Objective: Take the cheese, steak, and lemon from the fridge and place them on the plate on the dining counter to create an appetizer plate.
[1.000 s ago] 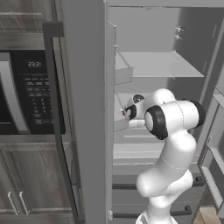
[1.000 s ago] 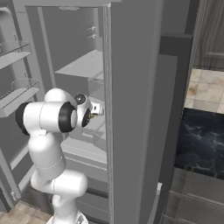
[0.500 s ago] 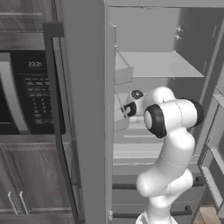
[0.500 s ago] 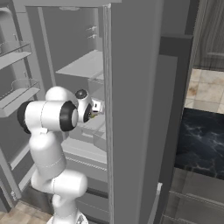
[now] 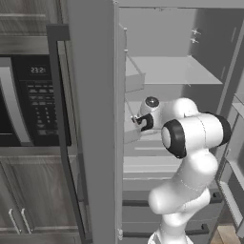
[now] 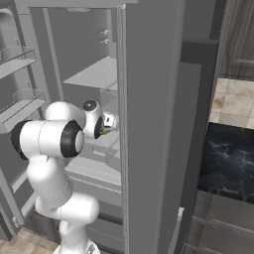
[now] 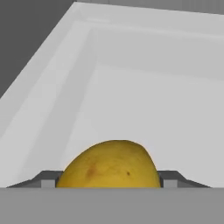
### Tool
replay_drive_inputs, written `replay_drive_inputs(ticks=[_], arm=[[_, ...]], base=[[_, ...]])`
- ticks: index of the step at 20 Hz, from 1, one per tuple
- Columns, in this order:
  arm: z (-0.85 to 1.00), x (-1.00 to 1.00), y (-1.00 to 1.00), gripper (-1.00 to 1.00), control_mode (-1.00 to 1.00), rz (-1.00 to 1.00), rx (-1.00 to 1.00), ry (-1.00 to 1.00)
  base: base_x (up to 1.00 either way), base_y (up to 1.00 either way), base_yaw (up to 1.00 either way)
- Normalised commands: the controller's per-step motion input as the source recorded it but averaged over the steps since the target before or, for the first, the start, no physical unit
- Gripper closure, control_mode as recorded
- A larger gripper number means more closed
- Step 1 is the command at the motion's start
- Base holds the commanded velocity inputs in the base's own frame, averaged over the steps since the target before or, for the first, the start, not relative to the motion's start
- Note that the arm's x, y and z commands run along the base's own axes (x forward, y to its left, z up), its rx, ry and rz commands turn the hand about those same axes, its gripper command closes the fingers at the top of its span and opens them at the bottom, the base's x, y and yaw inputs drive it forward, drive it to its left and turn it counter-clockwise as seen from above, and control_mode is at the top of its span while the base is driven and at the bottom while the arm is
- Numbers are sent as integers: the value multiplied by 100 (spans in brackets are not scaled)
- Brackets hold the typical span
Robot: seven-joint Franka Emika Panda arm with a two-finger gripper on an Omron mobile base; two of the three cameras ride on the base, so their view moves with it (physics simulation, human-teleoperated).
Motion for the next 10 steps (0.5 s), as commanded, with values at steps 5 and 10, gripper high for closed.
replay_drive_inputs(ticks=[5,10], arm=[[1,-100,-49,100,-100,0,2,-27],[70,-90,-31,100,-100,0,2,-6]], base=[[0,0,0],[0,0,0]])
